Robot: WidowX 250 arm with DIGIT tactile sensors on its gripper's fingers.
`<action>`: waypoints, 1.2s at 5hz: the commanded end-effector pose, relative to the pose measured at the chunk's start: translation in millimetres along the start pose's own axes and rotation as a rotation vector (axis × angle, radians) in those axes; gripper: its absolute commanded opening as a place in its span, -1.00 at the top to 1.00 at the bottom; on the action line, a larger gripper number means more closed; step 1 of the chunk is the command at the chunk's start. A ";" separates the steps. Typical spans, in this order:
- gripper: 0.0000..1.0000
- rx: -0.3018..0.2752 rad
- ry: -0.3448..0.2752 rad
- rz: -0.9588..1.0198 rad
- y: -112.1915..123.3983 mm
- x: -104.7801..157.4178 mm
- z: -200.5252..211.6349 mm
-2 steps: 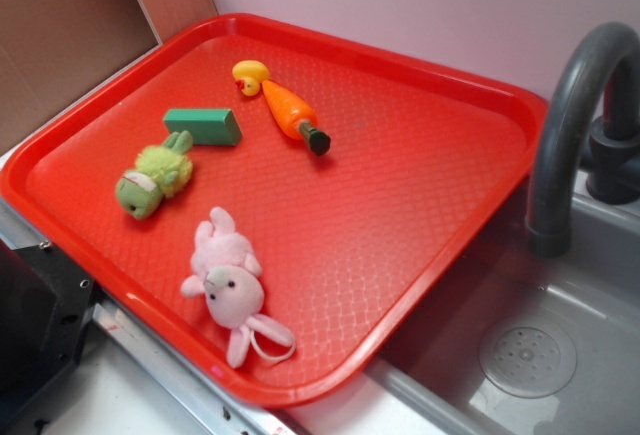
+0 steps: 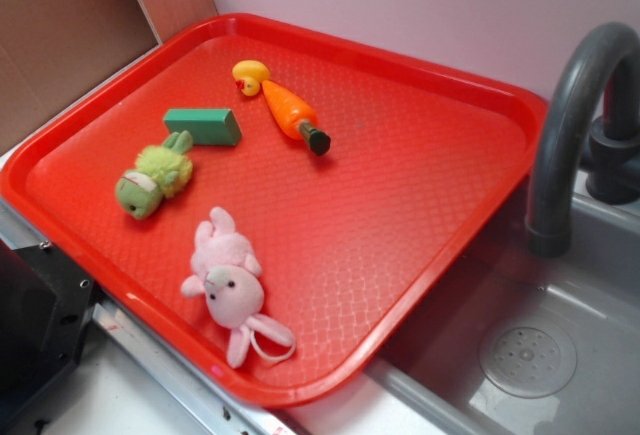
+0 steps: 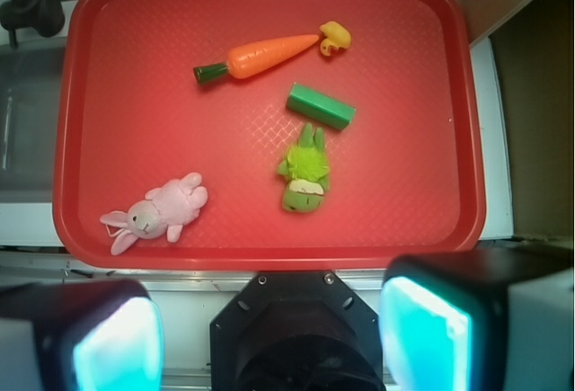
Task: Grab the carrot.
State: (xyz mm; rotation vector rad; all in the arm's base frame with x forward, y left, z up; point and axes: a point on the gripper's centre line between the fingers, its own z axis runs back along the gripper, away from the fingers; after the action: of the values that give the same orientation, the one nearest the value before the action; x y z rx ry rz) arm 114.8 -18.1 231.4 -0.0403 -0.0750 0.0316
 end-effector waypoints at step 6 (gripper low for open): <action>-1.00 0.133 -0.194 1.305 20.8 153.0 -130.3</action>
State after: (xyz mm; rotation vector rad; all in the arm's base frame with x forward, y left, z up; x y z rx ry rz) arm 272.9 -6.1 93.7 0.0995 -0.1844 1.3405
